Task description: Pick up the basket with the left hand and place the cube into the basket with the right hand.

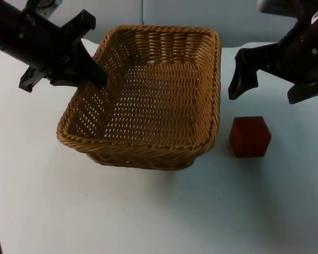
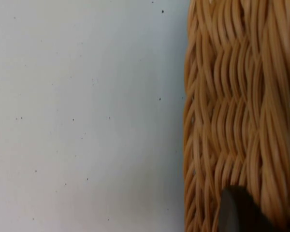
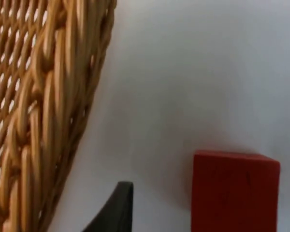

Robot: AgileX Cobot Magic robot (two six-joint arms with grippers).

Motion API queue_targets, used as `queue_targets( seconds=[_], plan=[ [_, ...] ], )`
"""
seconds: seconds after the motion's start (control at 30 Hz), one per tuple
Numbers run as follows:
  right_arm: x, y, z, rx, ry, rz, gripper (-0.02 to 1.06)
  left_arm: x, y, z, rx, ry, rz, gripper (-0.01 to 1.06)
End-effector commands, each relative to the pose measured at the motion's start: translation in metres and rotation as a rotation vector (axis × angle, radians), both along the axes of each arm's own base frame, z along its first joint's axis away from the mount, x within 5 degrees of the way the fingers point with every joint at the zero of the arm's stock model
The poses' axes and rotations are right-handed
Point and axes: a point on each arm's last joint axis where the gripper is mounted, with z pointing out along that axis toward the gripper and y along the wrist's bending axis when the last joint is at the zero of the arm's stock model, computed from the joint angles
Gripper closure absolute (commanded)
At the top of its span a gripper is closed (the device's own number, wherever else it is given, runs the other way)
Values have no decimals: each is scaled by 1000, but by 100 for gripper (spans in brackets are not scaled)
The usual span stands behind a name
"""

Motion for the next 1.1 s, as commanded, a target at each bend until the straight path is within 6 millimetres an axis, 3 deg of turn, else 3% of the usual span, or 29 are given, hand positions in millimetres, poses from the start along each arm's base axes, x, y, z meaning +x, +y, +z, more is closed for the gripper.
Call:
queue_targets(
  seconds=[0.0, 0.47, 0.6, 0.67, 0.73, 0.77, 0.8, 0.9, 0.93, 1.03, 1.07],
  plan=[
    [3, 3, -2, 7, -5, 1, -1, 1, -2, 11, -45, -10, 14, 105],
    [9, 5, -46, -43, 57, 20, -1, 1, -2, 11, -42, -11, 15, 105],
    [10, 5, -55, -48, 67, 19, 7, 1, -2, 11, -42, -11, 15, 105],
    [10, 5, -59, -53, 75, 20, 31, 1, -2, 11, -42, -11, 15, 105],
    [11, 4, -61, -71, 67, 21, 74, 1, -2, 11, -42, -11, 15, 105],
    [11, 4, -61, -71, 67, 21, 74, 1, -2, 11, -42, -11, 15, 105],
    [14, -2, -59, -89, 49, 6, 102, 1, -2, 11, -42, -11, 15, 105],
    [29, -23, -34, -180, -25, -60, 104, 1, -2, 11, -42, -11, 15, 105],
    [29, -23, -34, -180, -25, -60, 104, 1, -2, 11, -42, -11, 15, 105],
    [46, -33, 17, -269, -152, -104, 104, 1, -2, 11, -42, -11, 15, 105],
    [54, -32, 47, -254, -242, -107, 104, 1, -2, 11, -42, -11, 15, 105]
  ],
)
